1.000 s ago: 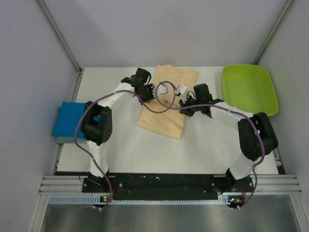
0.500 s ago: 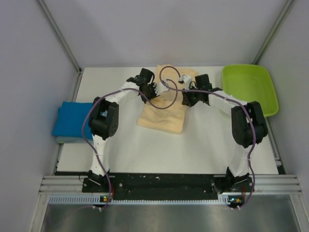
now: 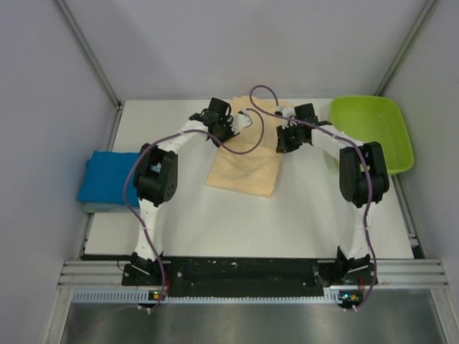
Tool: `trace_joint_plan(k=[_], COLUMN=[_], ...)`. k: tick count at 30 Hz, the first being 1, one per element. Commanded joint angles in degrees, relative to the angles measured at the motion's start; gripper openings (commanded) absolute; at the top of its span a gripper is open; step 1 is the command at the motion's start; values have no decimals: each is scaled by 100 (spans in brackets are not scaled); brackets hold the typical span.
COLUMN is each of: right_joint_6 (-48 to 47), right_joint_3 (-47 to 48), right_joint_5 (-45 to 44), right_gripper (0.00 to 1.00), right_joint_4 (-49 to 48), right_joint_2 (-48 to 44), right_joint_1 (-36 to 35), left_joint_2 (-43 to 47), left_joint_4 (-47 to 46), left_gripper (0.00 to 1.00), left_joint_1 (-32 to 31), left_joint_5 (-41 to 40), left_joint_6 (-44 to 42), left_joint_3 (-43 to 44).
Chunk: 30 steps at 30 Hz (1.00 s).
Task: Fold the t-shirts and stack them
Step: Fold the folded rectangular tshirt in 1/3 of the way, then grab one side of the 2/3 rectangular tshirt with both arms
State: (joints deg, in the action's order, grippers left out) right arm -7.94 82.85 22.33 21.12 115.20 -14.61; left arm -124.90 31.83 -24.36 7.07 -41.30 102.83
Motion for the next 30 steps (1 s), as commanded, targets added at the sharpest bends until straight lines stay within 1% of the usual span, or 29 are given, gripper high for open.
trace_joint_plan(k=[1,2,4,6,8,9,10,11,12,13,14,15,16,17,18,19,20,21,24,28,30], right_joint_6=[258,354,617,741,550,409,269,32,-283,-661,-1239,-1854,-2712,-3635,-4331,-4878,-5040,-5076,-5068,-4971,-4980], right_joint_3=[600,731,995,1189,1146,980,709,384,-97,-555,-1273,-1828,-2251,-2699,-3130,-3422,-3651,-3766,-4022,-3900,-3768], right_joint_5=[-62,-70,-62,-36,-36,17,139,271,446,674,1016,1393,1710,1861,1724,1366,866,530,63,-772,-984], right_gripper=[22,28,34,40,42,42,42,43,43,42,42,43,45,48,53,55,56,56,56,54,53], right_joint_4=[-30,-38,-47,-73,-248,-397,-616,-897,-1143,-1381,-1522,-1558,-1411,-1192,-1050,-1049,-1040,-1023,-1057,-1137,-1032], right_joint_2=[275,327,372,232,-118,-399,-732,-1049,-1443,-1778,-2190,-2577,-2877,-3211,-3475,-3747,-3846,-3847,-3742,-3198,-2943], right_joint_1=[195,291,467,599,617,609,582,547,460,363,232,91,-180,-426,-672,-979,-1243,-1498,-2018,-2370,-2493], left_joint_2=[-192,-262,-359,-377,-299,-202,-27,236,508,867,1315,1519,1634,1688,1723,1750,1776,1785,1803,1610,1408], left_joint_4=[-704,-783,-837,-767,-557,-390,-171,75,260,445,664,840,1164,1350,1404,1396,1370,1326,1186,983,991], left_gripper=[34,37,41,43,44,42,40,38,37,36,35,35,35,35,35,35,36,37,39,39,39], left_joint_1=[45,45,124,229,352,414,449,476,467,450,424,388,318,266,222,186,186,177,151,11,-34], left_joint_5=[-652,-1002,-1374,-1471,-1297,-1018,-527,95,771,1405,2055,2357,2499,2466,2379,2326,2308,2325,2308,1913,1711], left_joint_6=[403,473,622,789,921,974,957,835,512,135,-417,-797,-1079,-1265,-1319,-1372,-1424,-1451,-1513,-1285,-1127], left_joint_3=[325,439,860,1316,1704,1810,1785,1576,1243,718,130,-285,-577,-797,-1008,-1245,-1448,-1658,-2046,-2232,-2188])
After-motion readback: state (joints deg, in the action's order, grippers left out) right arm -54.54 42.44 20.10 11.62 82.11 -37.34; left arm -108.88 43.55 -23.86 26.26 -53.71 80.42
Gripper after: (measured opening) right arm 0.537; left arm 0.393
